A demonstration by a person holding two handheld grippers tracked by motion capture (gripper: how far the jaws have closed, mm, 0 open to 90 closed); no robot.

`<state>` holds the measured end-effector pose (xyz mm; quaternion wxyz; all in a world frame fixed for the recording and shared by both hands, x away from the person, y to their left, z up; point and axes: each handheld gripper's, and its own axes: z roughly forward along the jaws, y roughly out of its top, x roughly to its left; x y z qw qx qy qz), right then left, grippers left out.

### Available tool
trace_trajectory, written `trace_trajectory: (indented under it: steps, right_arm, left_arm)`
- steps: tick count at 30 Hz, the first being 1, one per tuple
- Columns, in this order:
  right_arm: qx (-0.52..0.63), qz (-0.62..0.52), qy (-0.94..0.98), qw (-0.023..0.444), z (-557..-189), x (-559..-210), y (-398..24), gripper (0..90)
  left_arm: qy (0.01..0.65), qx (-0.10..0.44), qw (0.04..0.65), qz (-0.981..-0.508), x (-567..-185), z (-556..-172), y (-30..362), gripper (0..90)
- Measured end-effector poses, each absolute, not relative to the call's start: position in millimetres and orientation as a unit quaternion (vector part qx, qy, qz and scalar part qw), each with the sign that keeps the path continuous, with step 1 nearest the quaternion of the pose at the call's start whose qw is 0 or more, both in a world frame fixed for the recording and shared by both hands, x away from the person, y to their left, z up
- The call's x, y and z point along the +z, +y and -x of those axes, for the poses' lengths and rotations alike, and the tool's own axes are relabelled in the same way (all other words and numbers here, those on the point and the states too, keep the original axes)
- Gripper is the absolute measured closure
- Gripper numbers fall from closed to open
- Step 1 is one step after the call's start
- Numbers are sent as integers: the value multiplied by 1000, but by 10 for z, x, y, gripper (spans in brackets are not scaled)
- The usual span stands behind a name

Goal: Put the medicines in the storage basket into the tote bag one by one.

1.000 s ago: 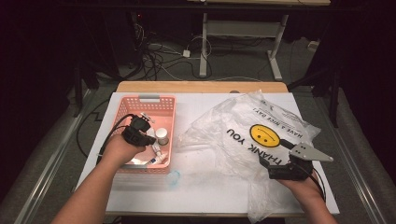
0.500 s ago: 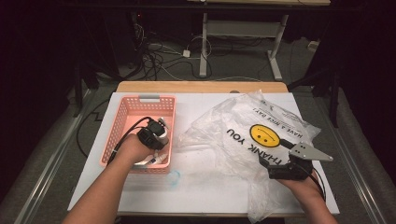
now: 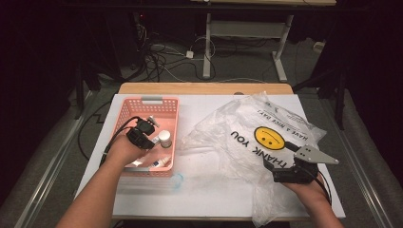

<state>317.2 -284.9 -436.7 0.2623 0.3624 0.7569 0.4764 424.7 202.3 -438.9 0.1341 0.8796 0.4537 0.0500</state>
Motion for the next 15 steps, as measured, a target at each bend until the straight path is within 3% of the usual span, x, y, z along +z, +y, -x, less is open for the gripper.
trace_trajectory:
  steps: [4,10,15]
  right_arm:
    - [478,-364,754,263,-3171,-4360,-2855,1]
    - [478,-364,754,264,-3176,-4365,-2856,1]
    - [478,-365,753,265,-3176,-4367,-2863,1]
  left_arm:
    - [466,78,171,-864,-4288,-4233,2144,871]
    - [470,70,183,-861,-4357,-4287,2178,549]
    - [476,53,162,-863,-4472,-4332,2141,476]
